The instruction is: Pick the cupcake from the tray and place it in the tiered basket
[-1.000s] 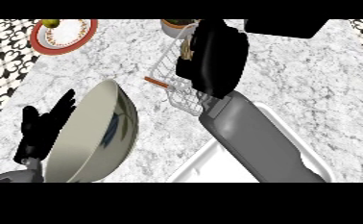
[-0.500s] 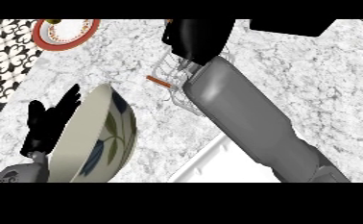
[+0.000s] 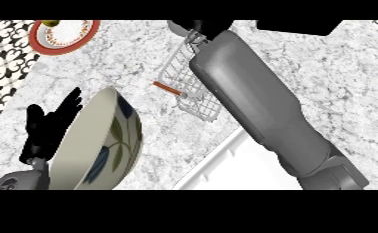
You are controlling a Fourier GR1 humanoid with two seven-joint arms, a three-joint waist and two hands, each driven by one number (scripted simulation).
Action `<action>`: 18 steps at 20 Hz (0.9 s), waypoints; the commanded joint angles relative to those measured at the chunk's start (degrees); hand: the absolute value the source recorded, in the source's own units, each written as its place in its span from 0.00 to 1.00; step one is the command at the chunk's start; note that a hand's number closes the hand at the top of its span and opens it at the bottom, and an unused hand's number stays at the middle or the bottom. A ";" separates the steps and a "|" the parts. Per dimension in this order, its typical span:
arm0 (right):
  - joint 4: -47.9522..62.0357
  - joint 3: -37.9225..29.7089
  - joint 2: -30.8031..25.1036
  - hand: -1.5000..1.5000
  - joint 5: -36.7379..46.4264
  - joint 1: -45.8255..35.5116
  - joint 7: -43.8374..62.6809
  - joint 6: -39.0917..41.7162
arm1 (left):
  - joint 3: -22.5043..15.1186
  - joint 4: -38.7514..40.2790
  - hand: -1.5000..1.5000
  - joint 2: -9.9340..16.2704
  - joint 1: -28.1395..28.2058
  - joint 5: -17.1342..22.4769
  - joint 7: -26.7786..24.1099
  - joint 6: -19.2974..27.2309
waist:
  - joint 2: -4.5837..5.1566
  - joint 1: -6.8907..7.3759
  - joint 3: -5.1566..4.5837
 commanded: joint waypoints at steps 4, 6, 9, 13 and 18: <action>17.18 2.91 0.59 1.00 4.99 -9.19 5.23 16.06 | 1.55 0.82 0.50 0.82 2.05 0.76 -1.27 -0.54 | -0.77 -2.25 -0.21; 20.51 1.37 0.59 1.00 3.92 -11.44 2.08 17.90 | 3.95 0.37 0.50 3.18 1.25 2.14 0.36 -1.19 | -0.85 -3.34 -0.06; 25.87 2.68 0.60 1.00 2.87 -13.74 -1.51 19.83 | 2.75 -2.30 0.50 2.25 2.26 1.36 1.06 -0.46 | -0.77 -2.93 0.00; 28.47 2.94 0.60 1.00 0.73 -16.79 -5.36 21.06 | 2.39 0.29 0.50 0.22 2.42 -0.27 -0.89 1.71 | -0.83 -4.47 0.03; 33.59 -0.37 0.60 1.00 -0.73 -21.97 -9.05 26.39 | 2.58 -0.44 0.50 0.00 2.84 -0.32 -0.14 1.94 | -0.78 -4.88 0.03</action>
